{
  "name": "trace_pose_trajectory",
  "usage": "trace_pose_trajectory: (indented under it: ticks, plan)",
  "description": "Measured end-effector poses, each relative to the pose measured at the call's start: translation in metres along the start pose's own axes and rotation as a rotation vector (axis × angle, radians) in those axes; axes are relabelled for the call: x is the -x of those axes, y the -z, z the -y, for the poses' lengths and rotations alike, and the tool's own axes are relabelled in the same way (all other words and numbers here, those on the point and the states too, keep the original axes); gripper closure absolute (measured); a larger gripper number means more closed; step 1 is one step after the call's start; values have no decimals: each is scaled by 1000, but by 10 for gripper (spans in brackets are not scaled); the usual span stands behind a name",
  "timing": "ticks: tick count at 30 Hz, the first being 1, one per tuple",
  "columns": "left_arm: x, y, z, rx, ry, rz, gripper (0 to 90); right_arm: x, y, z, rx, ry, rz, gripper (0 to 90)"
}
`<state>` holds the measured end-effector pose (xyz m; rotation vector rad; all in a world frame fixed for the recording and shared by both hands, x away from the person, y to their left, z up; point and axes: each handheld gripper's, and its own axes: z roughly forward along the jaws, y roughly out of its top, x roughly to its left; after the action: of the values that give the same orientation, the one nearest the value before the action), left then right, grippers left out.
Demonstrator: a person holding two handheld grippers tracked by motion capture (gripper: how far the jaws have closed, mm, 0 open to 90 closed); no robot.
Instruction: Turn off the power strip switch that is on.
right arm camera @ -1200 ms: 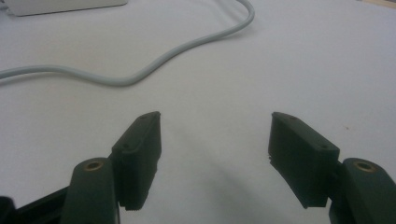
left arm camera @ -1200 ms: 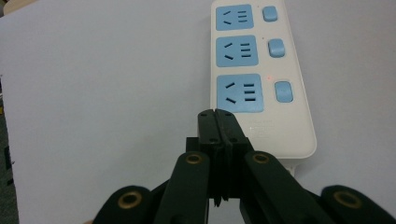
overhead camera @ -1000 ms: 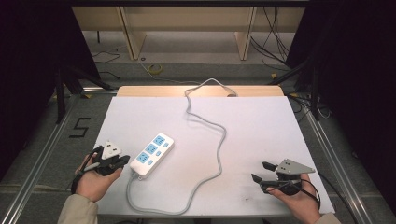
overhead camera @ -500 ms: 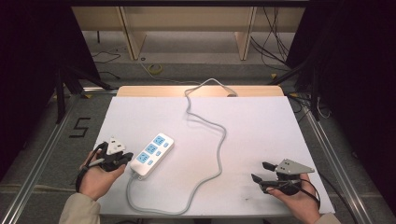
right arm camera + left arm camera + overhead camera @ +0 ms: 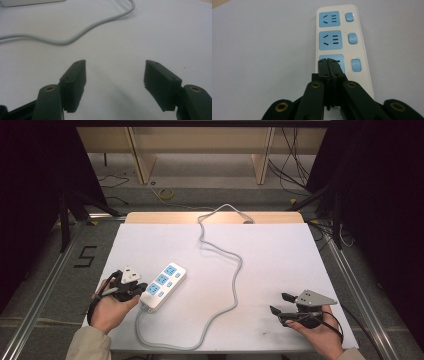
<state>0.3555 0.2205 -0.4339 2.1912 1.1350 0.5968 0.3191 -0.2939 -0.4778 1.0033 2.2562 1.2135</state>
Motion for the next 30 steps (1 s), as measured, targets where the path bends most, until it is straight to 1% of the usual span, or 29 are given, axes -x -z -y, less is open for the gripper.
trace_pose_trajectory:
  ticks: [7,14,23,30]
  plan:
    - [2,-4,-6,-6,-8,8,895,1,0,0,1,1,3,353]
    - [3,-8,-10,-25,0,15,895,0,0,0,3,3,5,350]
    - [5,-12,-15,-36,-3,23,895,0,0,-1,3,8,5,349]
    - [8,-14,-19,-47,-13,32,895,0,0,-1,1,7,5,349]
